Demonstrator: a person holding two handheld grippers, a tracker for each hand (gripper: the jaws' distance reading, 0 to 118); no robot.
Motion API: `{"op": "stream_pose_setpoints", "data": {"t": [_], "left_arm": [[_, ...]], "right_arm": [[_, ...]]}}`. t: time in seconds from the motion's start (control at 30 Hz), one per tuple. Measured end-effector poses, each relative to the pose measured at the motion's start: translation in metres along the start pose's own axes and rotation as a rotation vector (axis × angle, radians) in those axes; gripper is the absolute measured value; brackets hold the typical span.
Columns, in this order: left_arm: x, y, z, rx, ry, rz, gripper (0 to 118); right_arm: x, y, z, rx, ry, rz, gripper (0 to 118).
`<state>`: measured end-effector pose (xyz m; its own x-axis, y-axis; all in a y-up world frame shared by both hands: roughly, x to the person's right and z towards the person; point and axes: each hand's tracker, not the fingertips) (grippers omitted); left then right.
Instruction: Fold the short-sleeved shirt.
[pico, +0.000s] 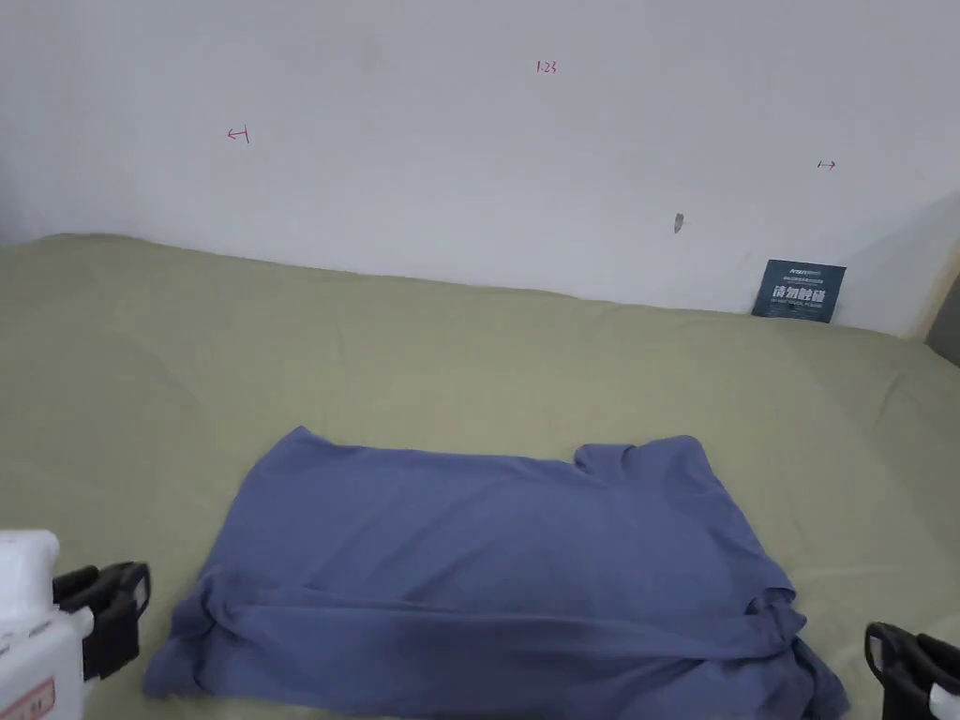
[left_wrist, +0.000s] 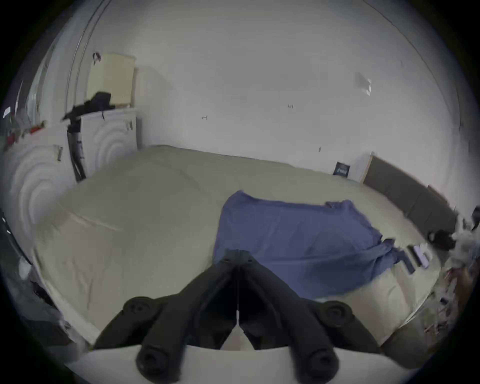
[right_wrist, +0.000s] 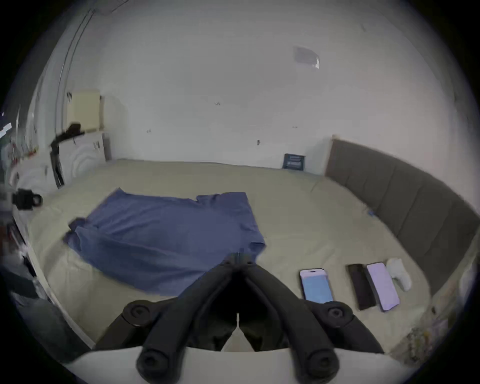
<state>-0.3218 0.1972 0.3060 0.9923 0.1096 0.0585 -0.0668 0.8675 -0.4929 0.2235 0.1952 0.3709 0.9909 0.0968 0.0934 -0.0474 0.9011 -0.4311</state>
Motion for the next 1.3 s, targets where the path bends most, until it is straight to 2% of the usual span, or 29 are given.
{"op": "stream_pose_setpoints", "data": {"t": [0.03, 0.1, 0.23, 0.27, 0.37, 0.4, 0.43, 0.53, 0.63, 0.7, 0.77, 0.8, 0.83, 0.87, 0.93, 0.97, 1.0, 1.07, 1.1, 1.23, 1.27, 1.3], "left_arm": [[0.002, -0.008, 0.006, -0.004, 0.047, -0.033, 0], [0.003, -0.022, 0.013, 0.002, 0.058, -0.091, 0], [-0.012, -0.039, -0.011, -0.112, -0.004, -0.045, 0], [-0.012, -0.039, -0.022, -0.167, -0.041, -0.023, 7], [-0.019, -0.043, -0.058, -0.262, -0.025, -0.007, 54], [-0.019, -0.043, -0.071, -0.269, -0.041, -0.007, 64], [-0.021, -0.042, -0.084, -0.302, -0.067, 0.009, 65], [-0.016, -0.039, -0.12, -0.365, -0.072, -0.013, 65], [-0.012, -0.039, -0.15, -0.427, 0.043, -0.059, 63], [-0.008, -0.04, -0.161, -0.485, 0.018, -0.018, 60], [-0.007, -0.037, -0.162, -0.46, 0.044, -0.025, 55], [-0.008, -0.034, -0.156, -0.442, 0.046, -0.024, 39], [-0.011, -0.032, -0.157, -0.437, -0.001, -0.002, 12], [-0.011, -0.031, -0.155, -0.441, -0.017, 0.025, 8], [-0.009, -0.03, -0.15, -0.45, -0.005, 0.017, 8], [-0.008, -0.03, -0.149, -0.451, -0.008, 0.012, 8], [-0.006, -0.031, -0.147, -0.45, -0.012, 0.013, 8], [-0.009, -0.032, -0.149, -0.451, -0.025, 0.025, 8], [-0.01, -0.032, -0.15, -0.453, -0.032, 0.04, 8], [-0.015, -0.033, -0.152, -0.462, -0.054, 0.089, 8], [-0.015, -0.033, -0.151, -0.462, -0.058, 0.092, 8], [-0.014, -0.033, -0.151, -0.462, -0.061, 0.097, 8]], "right_arm": [[-0.002, -0.004, 0.007, 0.011, -0.021, 0.025, 0], [-0.003, -0.014, 0.016, 0.004, 0.029, -0.007, 0], [-0.01, -0.022, 0.014, -0.043, 0.051, -0.007, 0], [-0.011, -0.023, 0.011, -0.057, 0.057, 0.001, 0], [-0.012, -0.021, 0.005, -0.079, 0.078, -0.019, 0], [-0.011, -0.021, 0.003, -0.078, 0.089, -0.032, 0], [-0.01, -0.019, 0.003, -0.081, 0.098, -0.043, 0], [-0.006, -0.018, -0.005, -0.101, 0.106, -0.044, 0], [-0.002, -0.015, -0.016, -0.115, 0.1, -0.024, 0], [0.003, -0.014, -0.026, -0.143, 0.093, -0.033, 0], [0.011, -0.01, -0.042, -0.164, 0.1, -0.051, 0], [0.015, -0.007, -0.053, -0.197, 0.106, -0.055, 0], [0.021, -0.004, -0.063, -0.256, 0.106, -0.054, 0], [0.025, -0.002, -0.077, -0.303, 0.096, -0.048, 0], [0.032, 0.001, -0.104, -0.382, 0.12, -0.055, 2], [0.037, 0.002, -0.118, -0.418, 0.139, -0.06, 9], [0.04, 0.002, -0.131, -0.465, 0.162, -0.076, 23], [0.042, 0.0, -0.156, -0.538, 0.143, -0.068, 65], [0.043, -0.003, -0.164, -0.567, 0.141, -0.062, 76], [0.043, -0.007, -0.183, -0.593, 0.189, -0.075, 77], [0.043, -0.008, -0.185, -0.617, 0.201, -0.083, 73], [0.042, -0.009, -0.187, -0.639, 0.212, -0.082, 59]]}}
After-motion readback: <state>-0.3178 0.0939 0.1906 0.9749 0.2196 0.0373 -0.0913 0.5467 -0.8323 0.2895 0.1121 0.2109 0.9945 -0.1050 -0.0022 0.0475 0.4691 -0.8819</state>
